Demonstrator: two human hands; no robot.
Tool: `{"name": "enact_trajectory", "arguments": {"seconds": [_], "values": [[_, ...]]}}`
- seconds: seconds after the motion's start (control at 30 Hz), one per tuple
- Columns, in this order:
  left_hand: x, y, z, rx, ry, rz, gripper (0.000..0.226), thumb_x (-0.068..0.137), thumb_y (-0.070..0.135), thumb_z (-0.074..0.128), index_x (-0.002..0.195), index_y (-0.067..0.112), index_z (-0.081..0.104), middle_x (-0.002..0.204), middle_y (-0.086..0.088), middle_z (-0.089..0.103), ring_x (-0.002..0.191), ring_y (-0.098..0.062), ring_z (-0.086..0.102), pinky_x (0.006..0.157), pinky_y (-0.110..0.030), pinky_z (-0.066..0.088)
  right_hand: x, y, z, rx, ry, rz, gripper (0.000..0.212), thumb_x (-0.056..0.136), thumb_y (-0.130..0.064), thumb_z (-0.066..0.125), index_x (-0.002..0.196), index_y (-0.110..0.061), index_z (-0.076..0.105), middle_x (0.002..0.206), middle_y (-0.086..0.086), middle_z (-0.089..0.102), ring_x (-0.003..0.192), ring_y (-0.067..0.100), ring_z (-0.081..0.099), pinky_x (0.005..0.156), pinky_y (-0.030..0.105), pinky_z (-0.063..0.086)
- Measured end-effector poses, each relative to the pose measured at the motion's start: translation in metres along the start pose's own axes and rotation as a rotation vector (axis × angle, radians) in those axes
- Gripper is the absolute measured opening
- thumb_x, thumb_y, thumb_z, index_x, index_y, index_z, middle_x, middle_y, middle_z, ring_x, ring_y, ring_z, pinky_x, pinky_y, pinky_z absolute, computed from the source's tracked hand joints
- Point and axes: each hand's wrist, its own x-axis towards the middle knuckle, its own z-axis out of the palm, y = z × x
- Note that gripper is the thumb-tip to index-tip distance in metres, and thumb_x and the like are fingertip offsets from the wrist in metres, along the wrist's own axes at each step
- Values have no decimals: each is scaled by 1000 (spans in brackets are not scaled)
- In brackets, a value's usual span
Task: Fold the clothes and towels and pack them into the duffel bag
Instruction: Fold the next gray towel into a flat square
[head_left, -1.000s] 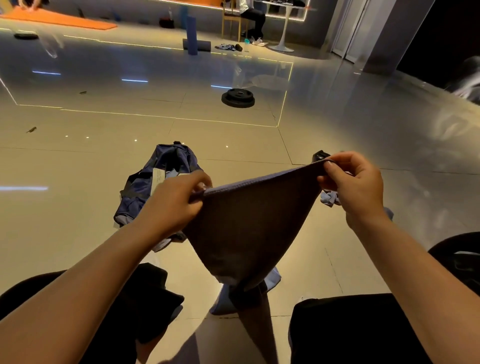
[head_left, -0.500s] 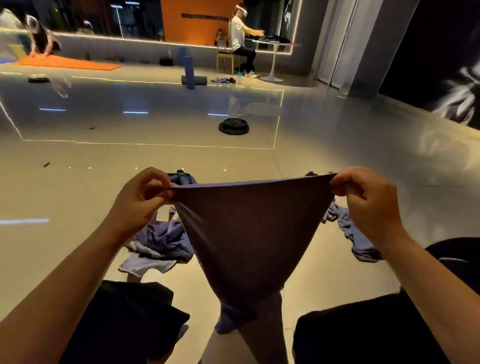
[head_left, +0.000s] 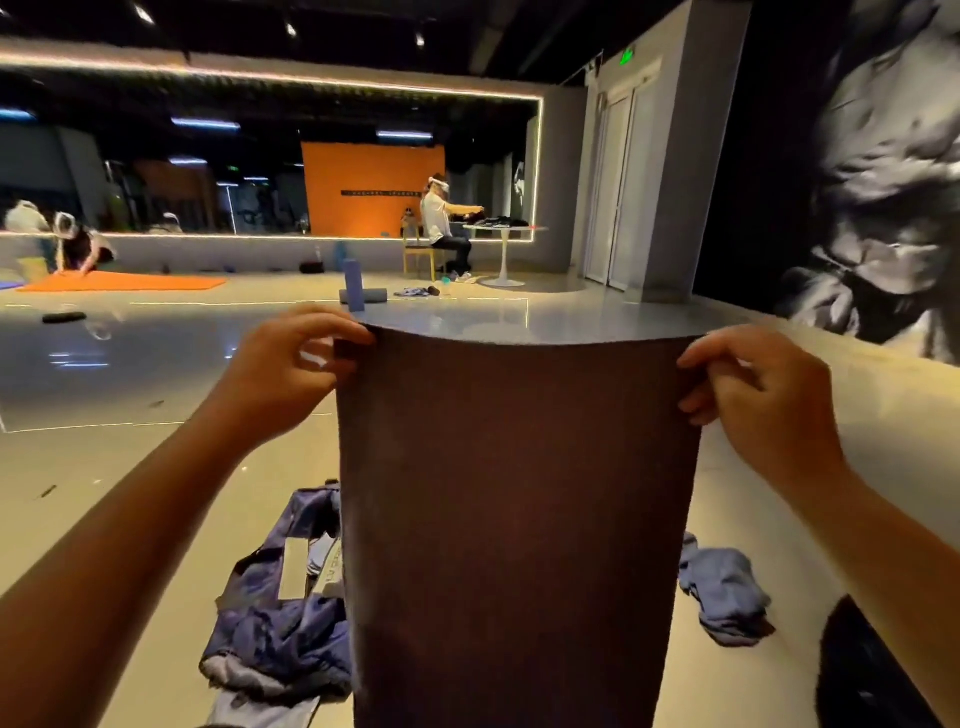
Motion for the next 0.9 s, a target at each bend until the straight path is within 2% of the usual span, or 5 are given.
{"name": "enact_trajectory", "arguments": {"seconds": [0.23, 0.47, 0.6, 0.7, 0.9], "values": [[23, -97, 120, 76, -93, -332, 33, 82, -14, 58, 97, 10, 74, 92, -3, 70, 80, -16, 62, 86, -30, 50, 16, 123, 75, 18, -182, 454, 35, 94, 8, 39, 88, -14, 66, 75, 7, 64, 49, 11, 63, 48, 17, 52], [19, -213, 261, -158, -248, -648, 17, 93, 13, 61, 108, 15, 69, 111, -10, 68, 86, -22, 64, 84, -35, 52, 0, 270, 165, -4, -369, 788, 27, 93, -1, 55, 117, -10, 65, 98, 11, 63, 84, 21, 63, 68, 22, 58], [18, -255, 317, -222, -256, -619, 27, 95, 21, 58, 119, 10, 64, 111, 0, 61, 100, -14, 59, 90, -25, 44, -8, 334, 203, -29, -376, 832, 37, 92, -5, 58, 127, -17, 59, 116, 5, 61, 108, 21, 60, 90, 35, 54], [12, -279, 345, -248, -317, -616, 27, 95, 17, 58, 121, 10, 62, 112, 1, 59, 103, -12, 57, 89, -19, 43, -19, 367, 219, -58, -366, 831, 36, 93, -9, 58, 127, -20, 58, 121, 3, 60, 112, 18, 58, 89, 39, 54], [-42, -318, 384, -211, -539, -582, 17, 94, 16, 59, 111, 18, 63, 110, 2, 59, 102, -13, 60, 91, -21, 44, -70, 406, 227, -148, -543, 828, 30, 93, -8, 59, 122, -16, 61, 114, -5, 57, 104, 11, 55, 88, 25, 44]]}}
